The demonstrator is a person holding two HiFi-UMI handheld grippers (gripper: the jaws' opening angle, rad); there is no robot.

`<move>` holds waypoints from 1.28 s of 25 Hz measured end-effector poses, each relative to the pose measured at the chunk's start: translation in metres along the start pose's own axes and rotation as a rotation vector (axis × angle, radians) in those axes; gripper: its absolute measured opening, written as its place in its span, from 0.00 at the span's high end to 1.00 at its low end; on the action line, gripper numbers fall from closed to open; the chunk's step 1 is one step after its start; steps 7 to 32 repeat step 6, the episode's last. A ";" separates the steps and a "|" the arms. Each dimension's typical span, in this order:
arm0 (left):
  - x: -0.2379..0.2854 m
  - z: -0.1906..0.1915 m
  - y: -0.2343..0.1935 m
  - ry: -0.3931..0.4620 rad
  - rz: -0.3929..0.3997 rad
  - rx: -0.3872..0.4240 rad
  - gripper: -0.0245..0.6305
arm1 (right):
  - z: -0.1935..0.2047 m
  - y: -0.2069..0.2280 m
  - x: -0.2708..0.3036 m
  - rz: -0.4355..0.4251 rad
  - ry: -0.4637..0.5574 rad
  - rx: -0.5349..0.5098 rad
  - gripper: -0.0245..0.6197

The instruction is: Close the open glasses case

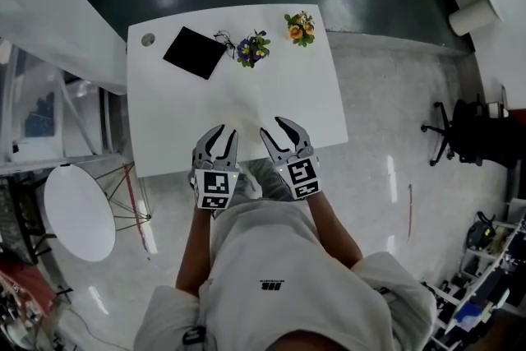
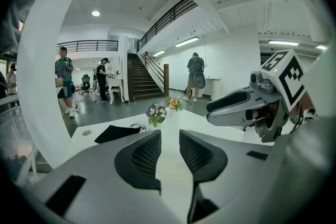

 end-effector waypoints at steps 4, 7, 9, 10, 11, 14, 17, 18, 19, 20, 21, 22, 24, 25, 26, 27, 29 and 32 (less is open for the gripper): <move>-0.001 -0.008 -0.001 0.010 -0.007 0.010 0.78 | 0.001 0.003 0.000 -0.001 0.003 -0.008 0.69; 0.001 -0.010 -0.001 0.014 -0.007 0.010 0.78 | 0.001 0.005 0.000 -0.001 0.004 -0.011 0.69; 0.001 -0.010 -0.001 0.014 -0.007 0.010 0.78 | 0.001 0.005 0.000 -0.001 0.004 -0.011 0.69; 0.001 -0.010 -0.001 0.014 -0.007 0.010 0.78 | 0.001 0.005 0.000 -0.001 0.004 -0.011 0.69; 0.001 -0.010 -0.001 0.014 -0.007 0.010 0.78 | 0.001 0.005 0.000 -0.001 0.004 -0.011 0.69; 0.001 -0.010 -0.001 0.014 -0.007 0.010 0.78 | 0.001 0.005 0.000 -0.001 0.004 -0.011 0.69; 0.001 -0.010 -0.001 0.014 -0.007 0.010 0.78 | 0.001 0.005 0.000 -0.001 0.004 -0.011 0.69; 0.001 -0.010 -0.001 0.014 -0.007 0.010 0.78 | 0.001 0.005 0.000 -0.001 0.004 -0.011 0.69; 0.001 -0.010 -0.001 0.014 -0.007 0.010 0.78 | 0.001 0.005 0.000 -0.001 0.004 -0.011 0.69; 0.001 -0.010 -0.001 0.014 -0.007 0.010 0.78 | 0.001 0.005 0.000 -0.001 0.004 -0.011 0.69; 0.001 -0.010 -0.001 0.014 -0.007 0.010 0.78 | 0.001 0.005 0.000 -0.001 0.004 -0.011 0.69; 0.001 -0.010 -0.001 0.014 -0.007 0.010 0.78 | 0.001 0.005 0.000 -0.001 0.004 -0.011 0.69; 0.001 -0.010 -0.001 0.014 -0.007 0.010 0.78 | 0.001 0.005 0.000 -0.001 0.004 -0.011 0.69; 0.001 -0.010 -0.001 0.014 -0.007 0.010 0.78 | 0.001 0.005 0.000 -0.001 0.004 -0.011 0.69; 0.001 -0.010 -0.001 0.014 -0.007 0.010 0.78 | 0.001 0.005 0.000 -0.001 0.004 -0.011 0.69; 0.001 -0.010 -0.001 0.014 -0.007 0.010 0.78 | 0.001 0.005 0.000 -0.001 0.004 -0.011 0.69; 0.001 -0.010 -0.001 0.014 -0.007 0.010 0.78 | 0.001 0.005 0.000 -0.001 0.004 -0.011 0.69; 0.001 -0.010 -0.001 0.014 -0.007 0.010 0.78 | 0.001 0.005 0.000 -0.001 0.004 -0.011 0.69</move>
Point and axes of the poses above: the fingertips, and each gripper's own axes: x forward along the fingers, y to its right, z out of its underside, the point moved 6 cm from there along -x, backward along the fingers, and after that the axes turned 11 degrees about z, right-handed, at the moved point
